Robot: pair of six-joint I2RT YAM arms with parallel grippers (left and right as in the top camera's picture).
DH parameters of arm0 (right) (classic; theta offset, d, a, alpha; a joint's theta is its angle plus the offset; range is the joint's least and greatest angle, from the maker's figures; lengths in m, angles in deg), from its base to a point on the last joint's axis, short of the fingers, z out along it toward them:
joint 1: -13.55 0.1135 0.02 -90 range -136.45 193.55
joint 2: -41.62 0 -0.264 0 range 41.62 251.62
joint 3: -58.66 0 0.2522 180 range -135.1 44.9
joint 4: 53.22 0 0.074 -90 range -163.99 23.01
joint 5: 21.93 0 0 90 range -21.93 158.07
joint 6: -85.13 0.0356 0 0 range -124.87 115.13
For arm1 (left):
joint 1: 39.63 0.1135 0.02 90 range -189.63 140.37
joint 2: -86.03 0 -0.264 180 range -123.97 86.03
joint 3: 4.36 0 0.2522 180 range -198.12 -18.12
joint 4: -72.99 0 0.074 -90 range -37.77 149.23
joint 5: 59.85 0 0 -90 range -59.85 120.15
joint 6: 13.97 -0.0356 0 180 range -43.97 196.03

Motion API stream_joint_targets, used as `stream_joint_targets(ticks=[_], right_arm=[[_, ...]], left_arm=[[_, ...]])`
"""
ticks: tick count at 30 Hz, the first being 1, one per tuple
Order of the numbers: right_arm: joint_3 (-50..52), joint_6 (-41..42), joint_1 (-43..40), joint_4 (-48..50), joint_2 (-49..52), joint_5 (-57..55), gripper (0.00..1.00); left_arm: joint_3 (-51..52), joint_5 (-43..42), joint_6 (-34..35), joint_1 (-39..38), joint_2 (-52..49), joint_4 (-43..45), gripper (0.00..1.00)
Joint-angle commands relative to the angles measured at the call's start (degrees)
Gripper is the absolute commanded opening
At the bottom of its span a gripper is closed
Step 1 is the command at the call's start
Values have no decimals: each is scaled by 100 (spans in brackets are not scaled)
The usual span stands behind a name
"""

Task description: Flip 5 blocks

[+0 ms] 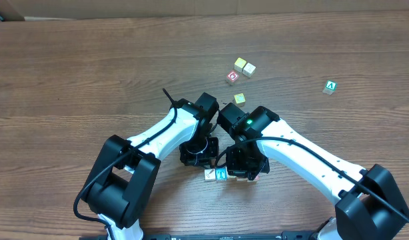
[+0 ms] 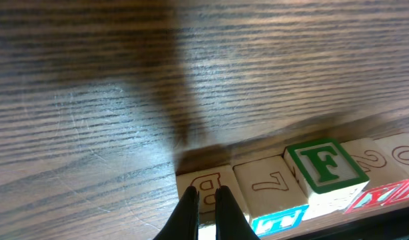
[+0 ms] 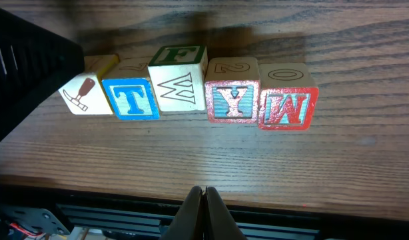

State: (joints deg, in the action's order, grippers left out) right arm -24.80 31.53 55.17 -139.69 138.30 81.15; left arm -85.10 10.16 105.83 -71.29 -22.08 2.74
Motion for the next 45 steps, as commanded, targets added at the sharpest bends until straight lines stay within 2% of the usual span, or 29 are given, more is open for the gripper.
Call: stream_joint_targets(ticks=[1, 16, 23, 28, 36, 40, 45], right_arm=[[-17, 50, -13, 17, -96, -57, 4], [-17, 50, -13, 22, -96, -101, 4], [-17, 50, -13, 24, -96, -103, 4], [-17, 42, -13, 326, -94, -177, 4], [-13, -363, -251, 1307, 11, -448, 4], [-11, -531, -490, 1530, 229, -420, 4], [-11, -1176, -691, 1657, 610, -52, 4]], left_arm=[[50, -87, 0, -31, -52, -50, 4], [50, -72, 15, -179, -52, -2, 4], [50, 490, 481, -85, -52, 63, 4], [50, 1137, 857, 264, -52, 87, 6], [50, 1078, 726, 1073, -52, -195, 4], [50, 1080, 595, 1182, -52, -306, 4], [50, 1078, 601, 1178, -52, -293, 4]])
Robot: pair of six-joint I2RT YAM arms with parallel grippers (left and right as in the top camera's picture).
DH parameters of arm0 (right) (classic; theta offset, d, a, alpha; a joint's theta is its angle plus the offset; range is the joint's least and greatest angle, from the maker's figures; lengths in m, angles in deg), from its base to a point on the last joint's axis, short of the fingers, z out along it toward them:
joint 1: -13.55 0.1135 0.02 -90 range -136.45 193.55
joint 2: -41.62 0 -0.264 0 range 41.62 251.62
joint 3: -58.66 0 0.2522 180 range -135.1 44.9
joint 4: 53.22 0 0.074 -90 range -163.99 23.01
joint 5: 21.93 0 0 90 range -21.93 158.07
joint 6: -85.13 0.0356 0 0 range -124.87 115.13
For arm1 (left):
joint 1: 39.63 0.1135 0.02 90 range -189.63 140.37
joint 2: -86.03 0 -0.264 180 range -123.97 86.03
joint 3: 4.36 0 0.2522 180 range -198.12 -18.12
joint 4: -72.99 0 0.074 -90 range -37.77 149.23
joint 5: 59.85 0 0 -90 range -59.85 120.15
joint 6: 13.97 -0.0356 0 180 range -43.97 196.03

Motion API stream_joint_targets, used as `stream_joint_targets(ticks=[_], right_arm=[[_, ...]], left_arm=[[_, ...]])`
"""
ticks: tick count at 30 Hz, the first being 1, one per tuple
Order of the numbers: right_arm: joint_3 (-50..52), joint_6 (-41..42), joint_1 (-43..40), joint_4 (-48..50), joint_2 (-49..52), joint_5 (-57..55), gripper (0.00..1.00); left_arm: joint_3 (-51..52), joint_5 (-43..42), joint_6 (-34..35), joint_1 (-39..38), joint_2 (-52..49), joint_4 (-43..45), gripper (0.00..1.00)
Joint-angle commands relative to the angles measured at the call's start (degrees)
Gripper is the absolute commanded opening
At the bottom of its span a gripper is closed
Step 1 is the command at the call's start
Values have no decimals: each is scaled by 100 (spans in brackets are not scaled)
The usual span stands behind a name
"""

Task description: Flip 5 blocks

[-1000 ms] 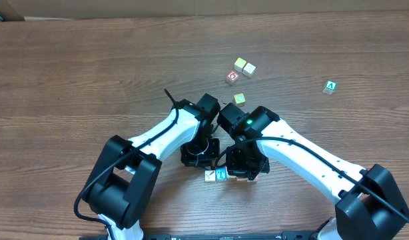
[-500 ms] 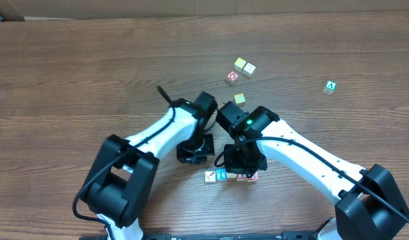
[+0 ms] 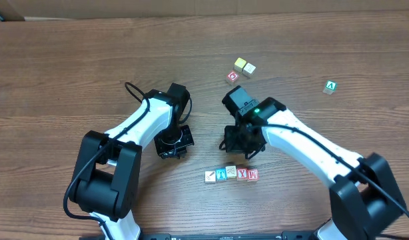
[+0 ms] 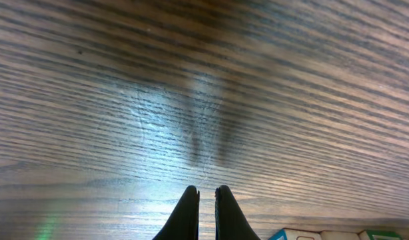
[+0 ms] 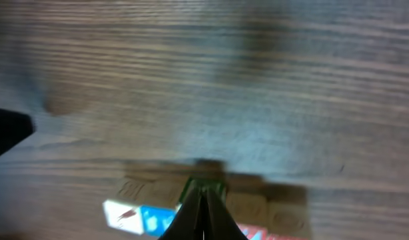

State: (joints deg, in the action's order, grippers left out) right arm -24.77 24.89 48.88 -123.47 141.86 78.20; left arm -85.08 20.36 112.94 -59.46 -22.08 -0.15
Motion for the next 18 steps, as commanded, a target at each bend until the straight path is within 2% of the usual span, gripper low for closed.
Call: stream_joint_targets(ticks=[1, 18], right_arm=[[-13, -597, -59, 35, 339, 315, 4], [122, -881, 179, -61, 748, 804, 4]], left_arm=[[48, 57, -109, -4, -52, 0, 4], [48, 57, -111, -4, -52, 74, 4]])
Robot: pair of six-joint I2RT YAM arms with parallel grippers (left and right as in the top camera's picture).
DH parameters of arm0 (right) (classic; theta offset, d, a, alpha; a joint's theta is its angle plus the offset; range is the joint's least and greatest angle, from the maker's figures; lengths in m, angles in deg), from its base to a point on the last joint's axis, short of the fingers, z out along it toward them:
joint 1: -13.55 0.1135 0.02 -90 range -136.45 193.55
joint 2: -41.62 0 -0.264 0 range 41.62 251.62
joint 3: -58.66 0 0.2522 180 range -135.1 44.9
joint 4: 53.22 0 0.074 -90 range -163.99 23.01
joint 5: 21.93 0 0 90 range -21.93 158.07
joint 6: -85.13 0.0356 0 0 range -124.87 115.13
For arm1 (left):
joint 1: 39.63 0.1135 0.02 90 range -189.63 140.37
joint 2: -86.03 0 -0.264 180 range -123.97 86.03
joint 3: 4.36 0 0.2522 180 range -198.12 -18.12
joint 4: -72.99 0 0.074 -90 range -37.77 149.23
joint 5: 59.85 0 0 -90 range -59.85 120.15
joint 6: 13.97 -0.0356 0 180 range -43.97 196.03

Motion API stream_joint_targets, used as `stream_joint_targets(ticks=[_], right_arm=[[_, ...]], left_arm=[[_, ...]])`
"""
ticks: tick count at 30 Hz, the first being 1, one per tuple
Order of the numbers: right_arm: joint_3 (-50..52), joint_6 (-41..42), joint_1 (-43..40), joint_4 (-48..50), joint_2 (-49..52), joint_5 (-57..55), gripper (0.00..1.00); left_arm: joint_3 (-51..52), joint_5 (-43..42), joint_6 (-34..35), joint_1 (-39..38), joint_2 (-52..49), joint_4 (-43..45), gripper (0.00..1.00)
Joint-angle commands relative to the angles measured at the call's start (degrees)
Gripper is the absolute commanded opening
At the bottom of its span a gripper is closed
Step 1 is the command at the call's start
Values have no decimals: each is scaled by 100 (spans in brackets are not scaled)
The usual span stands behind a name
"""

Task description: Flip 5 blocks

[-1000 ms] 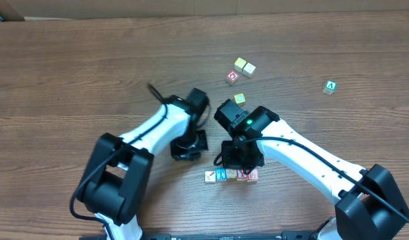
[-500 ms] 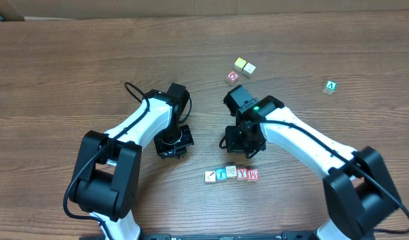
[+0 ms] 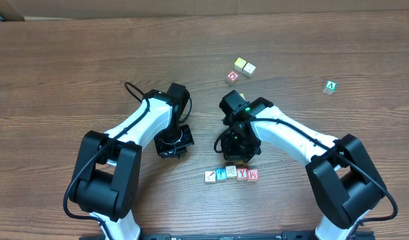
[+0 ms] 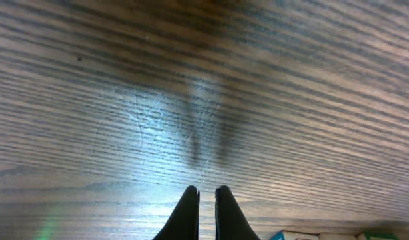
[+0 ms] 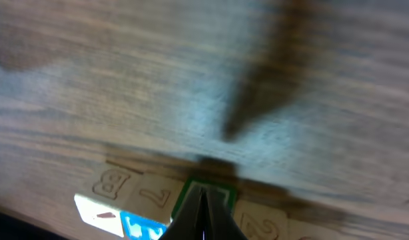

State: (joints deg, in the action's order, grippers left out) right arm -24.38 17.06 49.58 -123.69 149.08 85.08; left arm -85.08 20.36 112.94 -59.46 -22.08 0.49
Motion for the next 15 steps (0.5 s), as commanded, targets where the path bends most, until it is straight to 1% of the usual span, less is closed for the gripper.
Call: stream_joint_targets(ticks=[1, 15], right_arm=[[83, -98, 149, -61, 26, 114, 4], [76, 177, 223, -15, 26, 55, 4]], left_arm=[[48, 57, -111, -4, -52, 11, 4], [48, 55, -114, -4, -52, 33, 4]])
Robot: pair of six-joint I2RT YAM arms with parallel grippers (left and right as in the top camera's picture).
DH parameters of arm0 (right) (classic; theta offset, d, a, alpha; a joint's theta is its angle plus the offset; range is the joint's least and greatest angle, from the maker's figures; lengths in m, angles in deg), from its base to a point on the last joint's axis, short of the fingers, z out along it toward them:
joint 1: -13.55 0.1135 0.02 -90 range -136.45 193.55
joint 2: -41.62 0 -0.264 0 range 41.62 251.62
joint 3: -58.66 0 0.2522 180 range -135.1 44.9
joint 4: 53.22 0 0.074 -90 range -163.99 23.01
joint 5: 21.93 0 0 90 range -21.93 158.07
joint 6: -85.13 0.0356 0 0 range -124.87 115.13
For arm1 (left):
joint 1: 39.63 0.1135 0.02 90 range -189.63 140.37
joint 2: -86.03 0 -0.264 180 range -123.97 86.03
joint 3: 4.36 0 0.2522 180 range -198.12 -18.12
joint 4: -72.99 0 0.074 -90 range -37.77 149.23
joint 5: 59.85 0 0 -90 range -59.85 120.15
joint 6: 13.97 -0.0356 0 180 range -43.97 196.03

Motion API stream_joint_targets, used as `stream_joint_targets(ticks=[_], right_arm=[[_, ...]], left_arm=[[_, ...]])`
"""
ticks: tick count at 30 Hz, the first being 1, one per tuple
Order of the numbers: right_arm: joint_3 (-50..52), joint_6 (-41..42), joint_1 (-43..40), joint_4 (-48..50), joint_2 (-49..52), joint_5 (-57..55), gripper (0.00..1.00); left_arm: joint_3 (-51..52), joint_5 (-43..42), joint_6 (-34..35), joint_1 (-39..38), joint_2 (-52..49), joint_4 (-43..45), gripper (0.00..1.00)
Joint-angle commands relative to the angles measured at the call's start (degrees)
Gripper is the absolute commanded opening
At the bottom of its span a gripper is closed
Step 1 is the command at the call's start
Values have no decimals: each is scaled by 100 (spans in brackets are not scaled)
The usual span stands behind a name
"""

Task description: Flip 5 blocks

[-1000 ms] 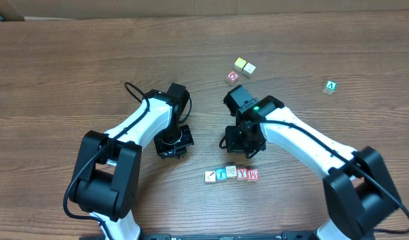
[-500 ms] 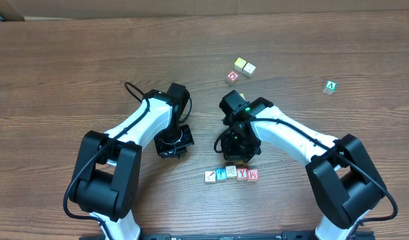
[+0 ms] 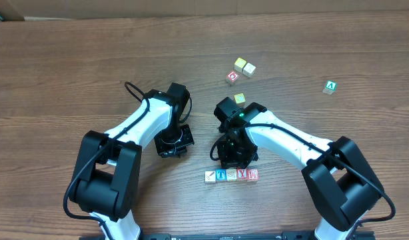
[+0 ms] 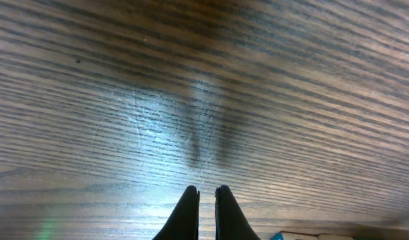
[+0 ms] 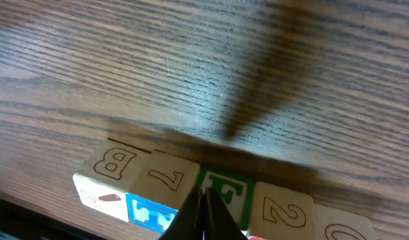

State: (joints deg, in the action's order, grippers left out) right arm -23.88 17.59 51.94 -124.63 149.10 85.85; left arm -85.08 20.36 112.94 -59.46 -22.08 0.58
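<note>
Five letter blocks stand in a row (image 3: 231, 175) near the table's front edge. In the right wrist view their tops read B (image 5: 115, 163), 7 (image 5: 166, 179), a green F (image 5: 226, 192) and 2 (image 5: 279, 210). My right gripper (image 5: 206, 193) is shut, its tips over the near-left part of the F block; whether they touch it cannot be told. From above, that right gripper (image 3: 231, 161) sits just behind the row. My left gripper (image 4: 206, 191) is shut on nothing over bare wood, left of the row (image 3: 172, 147).
Loose blocks lie farther back: a yellow-green one (image 3: 239, 99) beside the right arm, a red one (image 3: 232, 77), two cream ones (image 3: 244, 66) and a green A block (image 3: 330, 87) at the far right. The table's front edge runs just below the row.
My right gripper has come closer to the row, and its shut tips now lie over the green F block. The left arm has not moved, and the row looks unchanged.
At first both grippers were at the row, the left behind the B block and the right in front of it. Then the left stood off to the left and the right was behind the row, farther back. Since then the right has closed in on the F block.
</note>
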Motion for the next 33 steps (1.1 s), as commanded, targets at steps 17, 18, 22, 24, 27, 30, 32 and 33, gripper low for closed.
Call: stream_joint_targets(ticks=[17, 18, 22, 24, 27, 30, 32, 33], right_arm=[[-1340, 413, -1998, -1958, -699, -901, 4], [-1257, 413, -2041, -2105, -730, -975, 4], [-713, 483, -2041, -2321, -831, -990, 4], [-332, 511, -2009, -2192, -898, -885, 4], [367, 584, -2009, -1779, -988, -577, 4], [872, 590, -2009, -1366, -999, -389, 4], [1113, 590, -2009, -1126, -999, -254, 4], [1187, 588, -2009, -1045, -999, -201, 4]], left_arm=[[50, 295, -225, -168, -50, -527, 4], [50, 326, -225, -236, -50, -533, 5], [50, 479, -205, -695, -52, -520, 5], [52, 538, -48, -931, -52, -535, 4], [83, 577, 214, -1217, -50, -560, 5], [168, 573, 407, -1399, -52, -540, 4], [227, 540, 404, -1449, -52, -518, 4], [251, 527, 413, -1460, -52, -516, 5]])
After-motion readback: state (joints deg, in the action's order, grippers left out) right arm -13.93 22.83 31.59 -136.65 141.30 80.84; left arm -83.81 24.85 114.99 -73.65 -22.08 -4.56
